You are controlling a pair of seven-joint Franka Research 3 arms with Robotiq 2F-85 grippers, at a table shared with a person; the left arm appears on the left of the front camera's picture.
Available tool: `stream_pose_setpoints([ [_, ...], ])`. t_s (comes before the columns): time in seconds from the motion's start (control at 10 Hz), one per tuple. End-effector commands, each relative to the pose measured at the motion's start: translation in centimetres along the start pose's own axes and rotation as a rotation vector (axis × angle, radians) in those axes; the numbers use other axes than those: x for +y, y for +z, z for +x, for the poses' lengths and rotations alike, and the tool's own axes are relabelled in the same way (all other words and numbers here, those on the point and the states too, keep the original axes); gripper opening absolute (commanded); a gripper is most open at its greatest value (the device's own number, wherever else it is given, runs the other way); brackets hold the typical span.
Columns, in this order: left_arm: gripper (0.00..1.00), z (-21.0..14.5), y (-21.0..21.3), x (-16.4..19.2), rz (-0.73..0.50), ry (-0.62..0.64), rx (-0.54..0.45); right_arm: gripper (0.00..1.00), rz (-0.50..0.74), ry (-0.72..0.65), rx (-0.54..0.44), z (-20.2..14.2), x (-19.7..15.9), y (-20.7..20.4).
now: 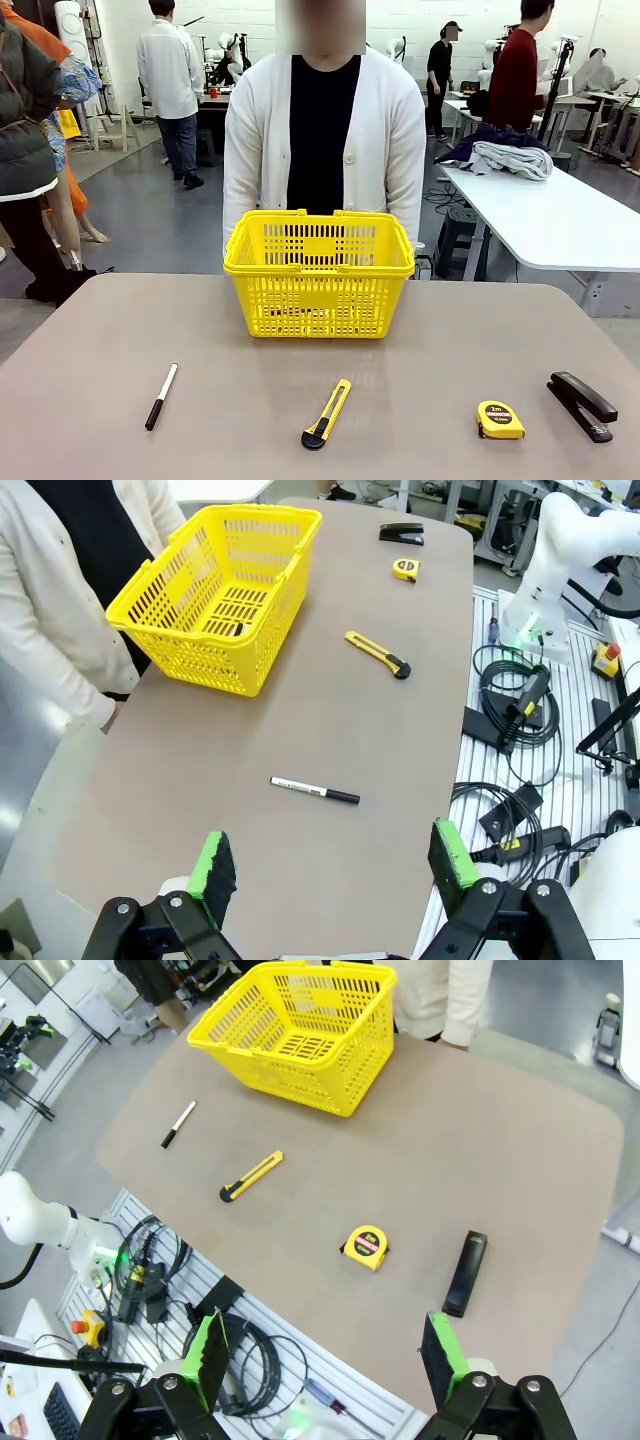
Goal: Place the items the person wants into the basket.
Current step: Pick up the item the person points to and place it in the Market Basket.
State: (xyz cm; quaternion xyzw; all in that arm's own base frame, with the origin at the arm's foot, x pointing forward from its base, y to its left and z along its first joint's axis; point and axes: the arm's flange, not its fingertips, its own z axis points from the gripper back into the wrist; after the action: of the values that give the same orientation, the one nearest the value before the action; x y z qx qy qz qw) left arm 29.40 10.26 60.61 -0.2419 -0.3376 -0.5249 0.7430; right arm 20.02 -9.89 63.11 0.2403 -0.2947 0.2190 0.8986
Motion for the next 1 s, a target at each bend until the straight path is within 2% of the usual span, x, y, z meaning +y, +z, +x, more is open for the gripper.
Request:
stream_pose_setpoints([
  [0.0,1.0,0.12,0.03,0.17,0.01,-0.001,-0.005,1.0,0.016,0.007,0.0,0.02,0.07,-0.17],
  [0.9,1.0,0.12,0.03,0.17,0.01,-0.001,-0.005,1.0,0.016,0.007,0.0,0.02,0.07,-0.17],
])
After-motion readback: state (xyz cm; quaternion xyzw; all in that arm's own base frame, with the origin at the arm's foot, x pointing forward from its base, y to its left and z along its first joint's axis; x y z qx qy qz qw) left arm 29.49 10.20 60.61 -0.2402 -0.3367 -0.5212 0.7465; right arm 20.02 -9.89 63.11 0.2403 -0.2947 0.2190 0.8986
